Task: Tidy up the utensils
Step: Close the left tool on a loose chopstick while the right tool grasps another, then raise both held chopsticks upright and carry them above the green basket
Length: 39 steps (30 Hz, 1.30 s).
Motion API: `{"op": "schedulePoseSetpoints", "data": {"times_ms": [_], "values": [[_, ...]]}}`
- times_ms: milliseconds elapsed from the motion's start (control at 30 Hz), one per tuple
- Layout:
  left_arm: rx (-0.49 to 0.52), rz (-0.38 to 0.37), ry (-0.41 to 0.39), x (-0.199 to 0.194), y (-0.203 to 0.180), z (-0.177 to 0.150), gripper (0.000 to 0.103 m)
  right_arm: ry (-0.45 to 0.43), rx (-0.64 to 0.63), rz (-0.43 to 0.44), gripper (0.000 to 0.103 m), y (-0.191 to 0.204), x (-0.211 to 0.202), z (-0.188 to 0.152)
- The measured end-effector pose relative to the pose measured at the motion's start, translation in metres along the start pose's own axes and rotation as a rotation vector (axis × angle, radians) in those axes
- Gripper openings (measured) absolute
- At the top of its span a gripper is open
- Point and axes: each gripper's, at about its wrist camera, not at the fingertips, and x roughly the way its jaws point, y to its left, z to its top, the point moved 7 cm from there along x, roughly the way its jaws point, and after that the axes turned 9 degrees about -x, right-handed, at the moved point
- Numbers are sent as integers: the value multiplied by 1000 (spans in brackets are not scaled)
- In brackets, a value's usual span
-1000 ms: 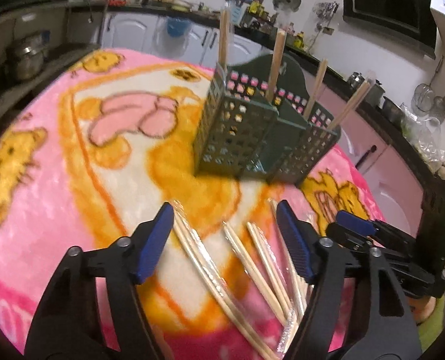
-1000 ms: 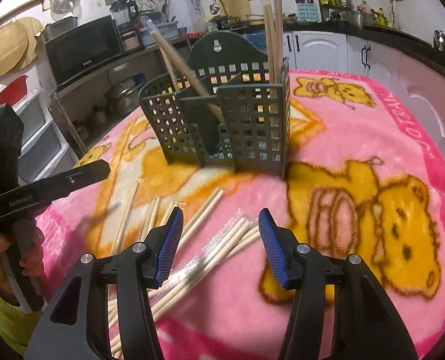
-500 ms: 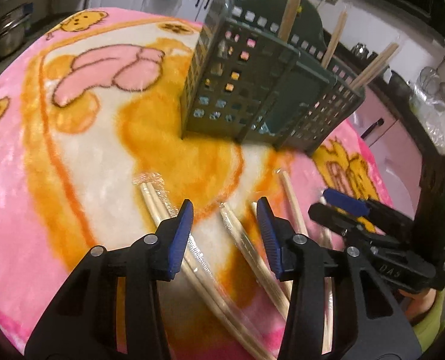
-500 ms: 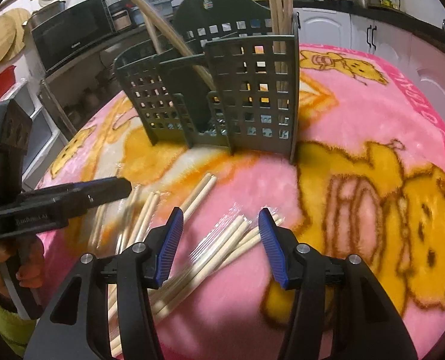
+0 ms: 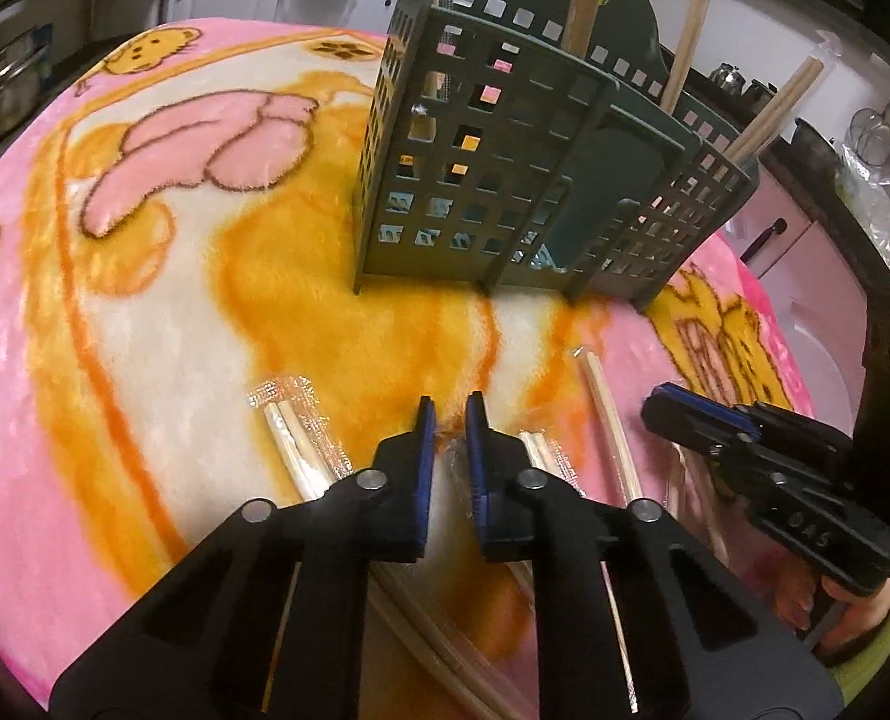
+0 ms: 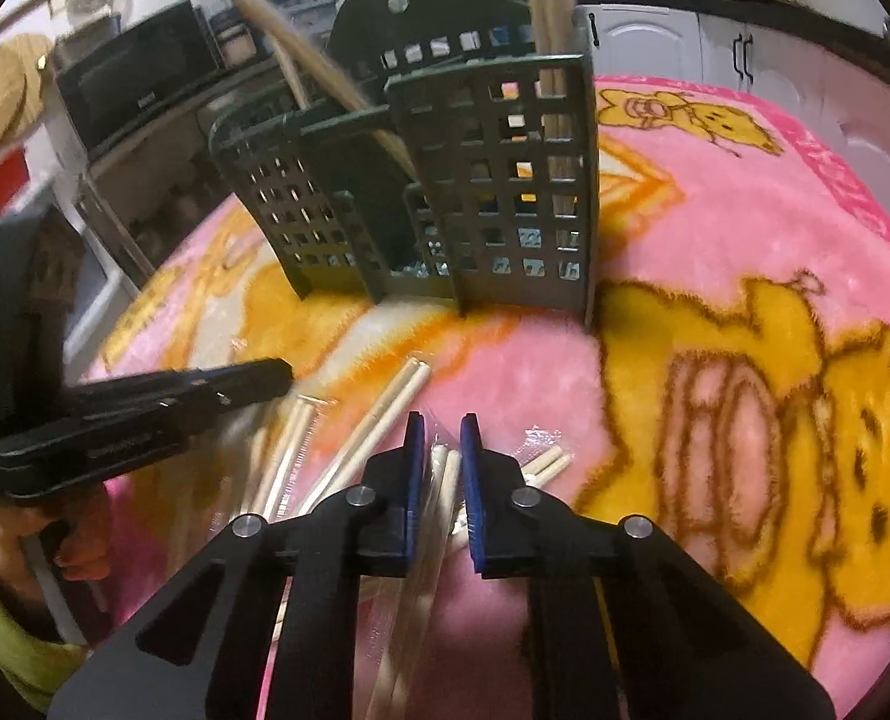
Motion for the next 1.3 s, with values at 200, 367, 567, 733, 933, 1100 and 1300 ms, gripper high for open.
{"op": "schedulePoseSetpoints", "data": {"times_ms": [200,367,567,733,933,1100,1300], "values": [[-2,-18,-12,-6,-1,3,2,-64,12,9,12,0,-19,8],[-11,-29,-67,-24,-1,18,2,-124,20,12,11,-2,-38,16],[4,-54,-152,-59,-12,41,1,-182,20,9,11,-1,-57,27],[33,-67,-225,-88,-27,59,1,-222,6,5,10,3,-73,39],[66,-87,-284,-112,-45,75,1,-272,-29,-7,6,8,-93,56],[91,-107,-322,-128,-60,80,1,-305,-54,-8,6,15,-107,66],[134,-119,-358,-144,-80,87,1,-340,-99,-8,6,27,-121,80]]}}
